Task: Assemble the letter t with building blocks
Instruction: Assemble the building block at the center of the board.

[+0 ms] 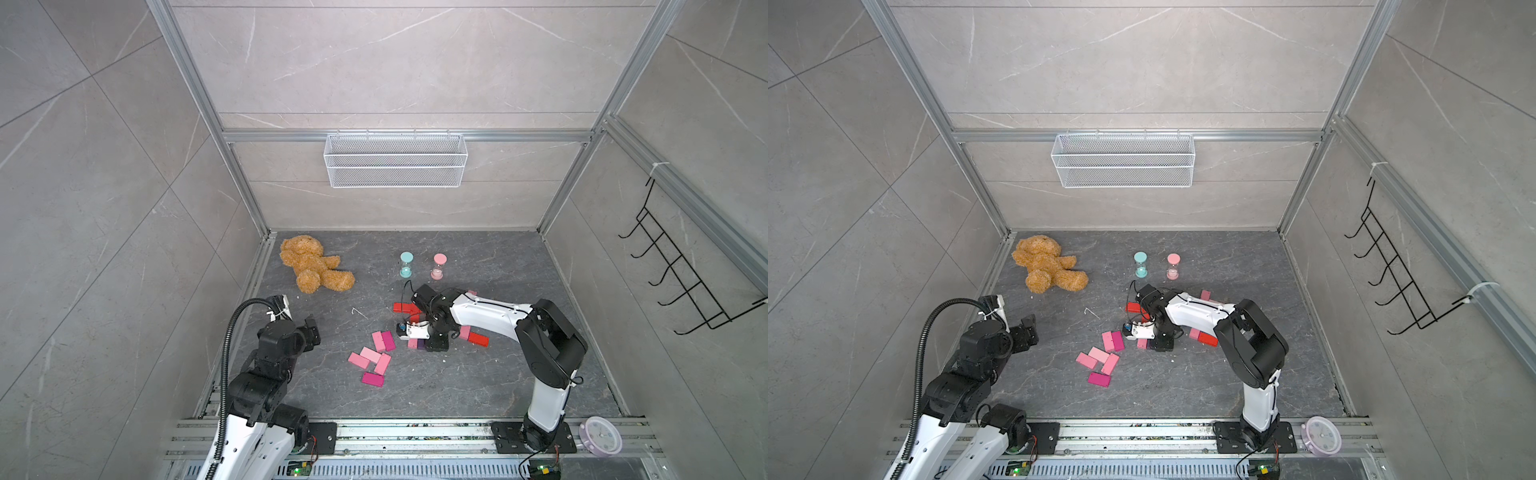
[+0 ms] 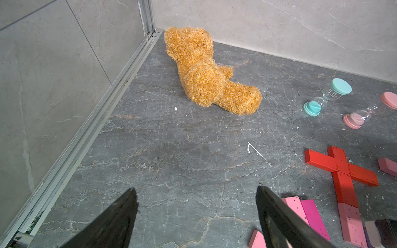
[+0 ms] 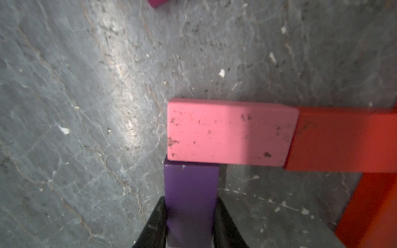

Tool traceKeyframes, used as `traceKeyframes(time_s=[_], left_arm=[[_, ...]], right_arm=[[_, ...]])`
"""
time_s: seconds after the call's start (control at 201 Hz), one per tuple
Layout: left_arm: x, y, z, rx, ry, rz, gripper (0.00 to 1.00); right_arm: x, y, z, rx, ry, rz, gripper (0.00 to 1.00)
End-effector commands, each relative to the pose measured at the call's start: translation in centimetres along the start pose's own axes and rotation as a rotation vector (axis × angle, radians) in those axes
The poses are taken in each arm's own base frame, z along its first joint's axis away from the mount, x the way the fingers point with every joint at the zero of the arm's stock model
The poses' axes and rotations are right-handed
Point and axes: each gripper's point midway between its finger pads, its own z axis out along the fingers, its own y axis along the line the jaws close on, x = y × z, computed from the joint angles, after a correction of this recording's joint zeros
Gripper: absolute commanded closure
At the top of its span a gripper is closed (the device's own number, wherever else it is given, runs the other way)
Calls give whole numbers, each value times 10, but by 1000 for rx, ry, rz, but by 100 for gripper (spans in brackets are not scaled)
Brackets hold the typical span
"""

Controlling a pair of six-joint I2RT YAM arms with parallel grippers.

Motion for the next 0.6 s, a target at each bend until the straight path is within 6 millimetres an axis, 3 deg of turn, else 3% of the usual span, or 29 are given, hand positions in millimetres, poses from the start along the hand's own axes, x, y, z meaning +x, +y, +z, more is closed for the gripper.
traceKeyframes(time_s=[0.0, 0.592], left_arm=[[-6, 1, -4, -6, -21, 14, 12], [-6, 2, -5, -6, -20, 14, 10]], right_arm=[[2, 2, 3, -24, 15, 28, 87], [6, 4, 8, -36, 37, 37, 77]])
